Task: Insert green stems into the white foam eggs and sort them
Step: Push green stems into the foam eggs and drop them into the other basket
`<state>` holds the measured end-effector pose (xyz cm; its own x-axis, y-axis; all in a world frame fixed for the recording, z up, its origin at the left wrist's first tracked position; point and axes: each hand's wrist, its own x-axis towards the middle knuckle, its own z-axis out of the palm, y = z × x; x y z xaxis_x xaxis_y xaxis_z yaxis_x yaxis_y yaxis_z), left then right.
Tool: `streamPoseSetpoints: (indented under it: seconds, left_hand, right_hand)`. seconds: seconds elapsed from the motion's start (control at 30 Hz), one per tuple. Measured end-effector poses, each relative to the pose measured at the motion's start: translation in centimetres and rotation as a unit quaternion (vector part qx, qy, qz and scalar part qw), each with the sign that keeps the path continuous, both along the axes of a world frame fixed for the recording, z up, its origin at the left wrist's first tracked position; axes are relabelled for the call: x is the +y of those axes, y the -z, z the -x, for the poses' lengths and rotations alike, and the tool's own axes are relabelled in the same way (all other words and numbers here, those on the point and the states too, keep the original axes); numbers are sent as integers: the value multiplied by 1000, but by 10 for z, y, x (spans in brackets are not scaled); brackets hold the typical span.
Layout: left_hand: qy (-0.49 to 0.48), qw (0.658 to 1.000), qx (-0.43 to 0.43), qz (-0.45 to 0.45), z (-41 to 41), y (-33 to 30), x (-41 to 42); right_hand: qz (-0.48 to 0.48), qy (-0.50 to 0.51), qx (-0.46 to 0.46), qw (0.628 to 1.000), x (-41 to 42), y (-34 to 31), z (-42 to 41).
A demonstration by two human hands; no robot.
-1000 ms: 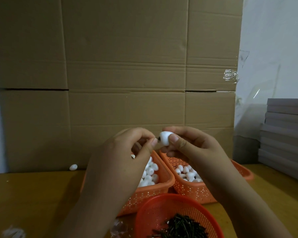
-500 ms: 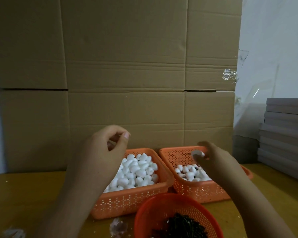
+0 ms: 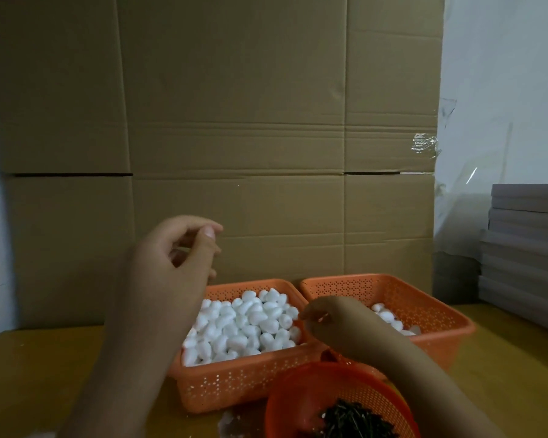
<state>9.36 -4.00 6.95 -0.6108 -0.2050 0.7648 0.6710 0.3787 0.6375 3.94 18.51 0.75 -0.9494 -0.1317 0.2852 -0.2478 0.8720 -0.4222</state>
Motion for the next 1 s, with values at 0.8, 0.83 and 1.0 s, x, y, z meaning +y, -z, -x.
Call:
streamPoseSetpoints:
  seconds: [0.8, 0.83, 1.0]
  left_hand:
    - [70, 993, 9, -92, -5, -14, -18]
    - [72, 993, 7, -91, -5, -14, -18]
    - [74, 994, 2, -81, -3, -12, -19]
  right_hand:
    - [-24, -41, -132, 990, -58, 27, 104]
    - [-4, -40, -118, 992, -57, 27, 104]
    - [45, -25, -65, 997, -48, 26, 98]
